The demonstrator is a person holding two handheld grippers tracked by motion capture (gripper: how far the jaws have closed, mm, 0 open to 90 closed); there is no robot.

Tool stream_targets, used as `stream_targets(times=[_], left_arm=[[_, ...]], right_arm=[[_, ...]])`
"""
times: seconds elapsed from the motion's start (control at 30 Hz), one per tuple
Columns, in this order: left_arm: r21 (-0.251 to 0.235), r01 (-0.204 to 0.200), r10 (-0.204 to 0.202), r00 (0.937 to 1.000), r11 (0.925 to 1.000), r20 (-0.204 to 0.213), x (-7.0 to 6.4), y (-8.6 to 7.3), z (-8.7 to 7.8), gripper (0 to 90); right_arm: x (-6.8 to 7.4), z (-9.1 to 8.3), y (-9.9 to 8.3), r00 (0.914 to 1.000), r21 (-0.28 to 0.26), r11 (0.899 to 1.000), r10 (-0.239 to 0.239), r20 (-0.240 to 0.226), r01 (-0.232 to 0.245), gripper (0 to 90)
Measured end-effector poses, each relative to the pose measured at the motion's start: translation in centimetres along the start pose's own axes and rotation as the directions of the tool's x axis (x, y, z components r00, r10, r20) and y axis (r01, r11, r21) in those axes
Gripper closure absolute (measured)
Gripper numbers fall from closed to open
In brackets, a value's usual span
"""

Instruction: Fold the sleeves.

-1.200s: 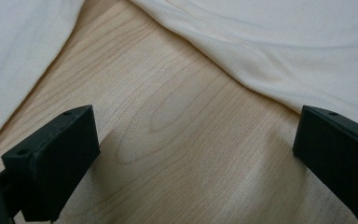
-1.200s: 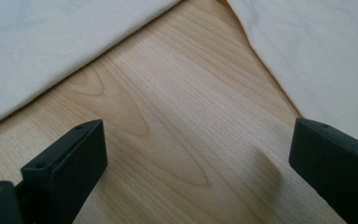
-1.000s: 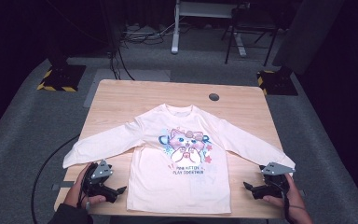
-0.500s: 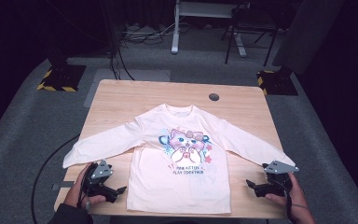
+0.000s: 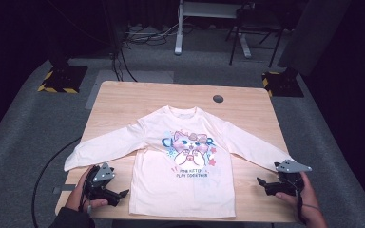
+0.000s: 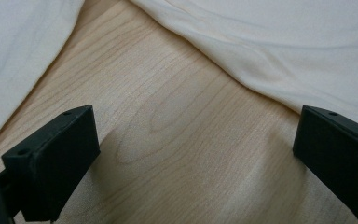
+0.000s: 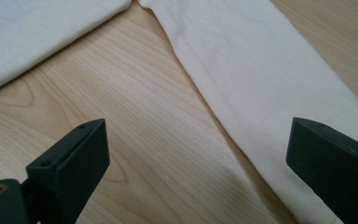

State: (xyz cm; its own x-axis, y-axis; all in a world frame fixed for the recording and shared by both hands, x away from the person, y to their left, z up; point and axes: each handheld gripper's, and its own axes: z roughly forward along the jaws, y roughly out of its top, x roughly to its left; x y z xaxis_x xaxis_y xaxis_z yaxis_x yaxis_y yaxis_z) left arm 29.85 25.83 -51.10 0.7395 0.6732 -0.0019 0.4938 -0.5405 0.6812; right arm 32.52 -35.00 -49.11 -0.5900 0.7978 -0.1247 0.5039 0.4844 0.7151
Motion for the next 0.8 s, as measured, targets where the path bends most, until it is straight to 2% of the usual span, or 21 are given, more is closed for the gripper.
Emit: stream_targets(times=[0.63, 0.67, 0.8], left_arm=[[0.000, 0.001, -0.001, 1.0000, 1.0000, 0.000, 0.0, 0.0, 0.0, 0.2], [0.000, 0.000, 0.000, 1.0000, 1.0000, 0.001, 0.0, 0.0, 0.0, 0.2], [0.000, 0.000, 0.000, 1.0000, 1.0000, 0.000, 0.0, 0.0, 0.0, 0.2]], right_arm=[[-1.3, 0.3, 0.2, 0.9996, 0.007, 1.000, 0.008, 0.026, -0.009, 6.1], [-2.0, 0.3, 0.4, 0.9991, 0.000, 1.000, 0.013, 0.039, -0.013, 6.6], [-2.4, 0.4, 0.5, 0.9987, -0.002, 1.000, 0.013, 0.049, -0.013, 6.7]])
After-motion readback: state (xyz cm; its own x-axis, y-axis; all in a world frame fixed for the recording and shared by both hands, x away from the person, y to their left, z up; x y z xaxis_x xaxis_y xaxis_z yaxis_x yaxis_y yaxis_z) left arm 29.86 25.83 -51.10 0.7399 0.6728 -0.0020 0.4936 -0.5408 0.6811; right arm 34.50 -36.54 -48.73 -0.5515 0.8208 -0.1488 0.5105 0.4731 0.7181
